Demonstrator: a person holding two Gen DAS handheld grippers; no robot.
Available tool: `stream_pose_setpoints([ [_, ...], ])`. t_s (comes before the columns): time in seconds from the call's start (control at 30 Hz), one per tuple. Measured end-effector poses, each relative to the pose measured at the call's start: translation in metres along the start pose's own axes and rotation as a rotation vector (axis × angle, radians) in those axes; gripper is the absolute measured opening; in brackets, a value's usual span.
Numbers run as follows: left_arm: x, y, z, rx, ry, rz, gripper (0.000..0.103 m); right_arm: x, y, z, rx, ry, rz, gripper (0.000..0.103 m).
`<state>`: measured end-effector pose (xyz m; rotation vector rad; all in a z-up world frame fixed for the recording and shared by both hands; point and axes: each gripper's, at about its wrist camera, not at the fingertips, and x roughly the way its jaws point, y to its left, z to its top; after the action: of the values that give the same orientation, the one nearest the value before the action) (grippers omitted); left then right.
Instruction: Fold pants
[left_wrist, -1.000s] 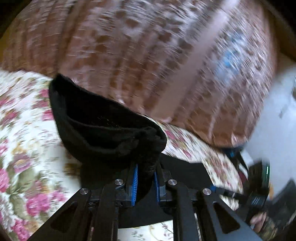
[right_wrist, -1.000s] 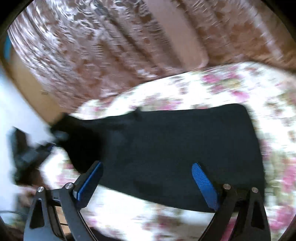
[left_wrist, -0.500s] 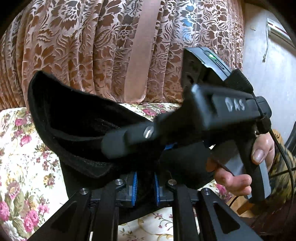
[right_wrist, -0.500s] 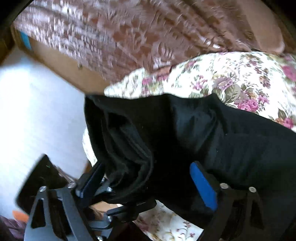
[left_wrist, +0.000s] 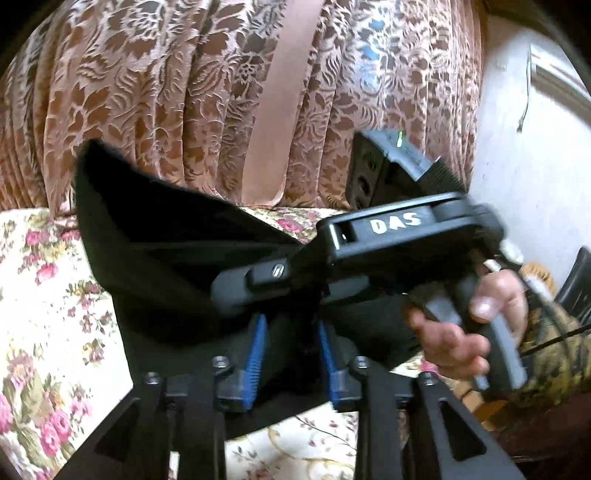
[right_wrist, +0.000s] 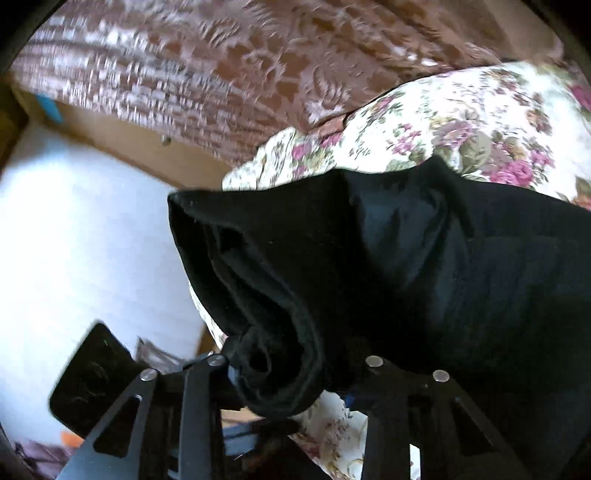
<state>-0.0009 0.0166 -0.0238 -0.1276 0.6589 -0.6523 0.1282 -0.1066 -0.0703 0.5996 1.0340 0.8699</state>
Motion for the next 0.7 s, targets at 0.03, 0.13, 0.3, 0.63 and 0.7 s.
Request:
stream_pose_setpoints([
  [0.03,-0.004,0.002,-0.001,-0.02,-0.001,-0.014,0.03,-0.001,-0.002,0.003,0.011,-0.015,0.001,0.028],
  [0.13,-0.02,0.019,-0.013,-0.113,0.0,-0.057,0.03,-0.015,-0.007,0.005,0.051,-0.077,0.03,0.024],
  [0.3,-0.036,0.074,-0.037,-0.373,-0.015,-0.029,0.031,-0.044,0.004,0.0,0.048,-0.148,0.087,0.024],
  [0.63,-0.009,0.091,-0.021,-0.495,-0.032,-0.077,0.031,-0.127,0.002,-0.028,0.049,-0.302,0.107,0.024],
  [0.7,0.004,0.079,-0.016,-0.463,-0.008,-0.1,0.031,-0.147,-0.008,-0.039,0.069,-0.335,0.101,0.024],
])
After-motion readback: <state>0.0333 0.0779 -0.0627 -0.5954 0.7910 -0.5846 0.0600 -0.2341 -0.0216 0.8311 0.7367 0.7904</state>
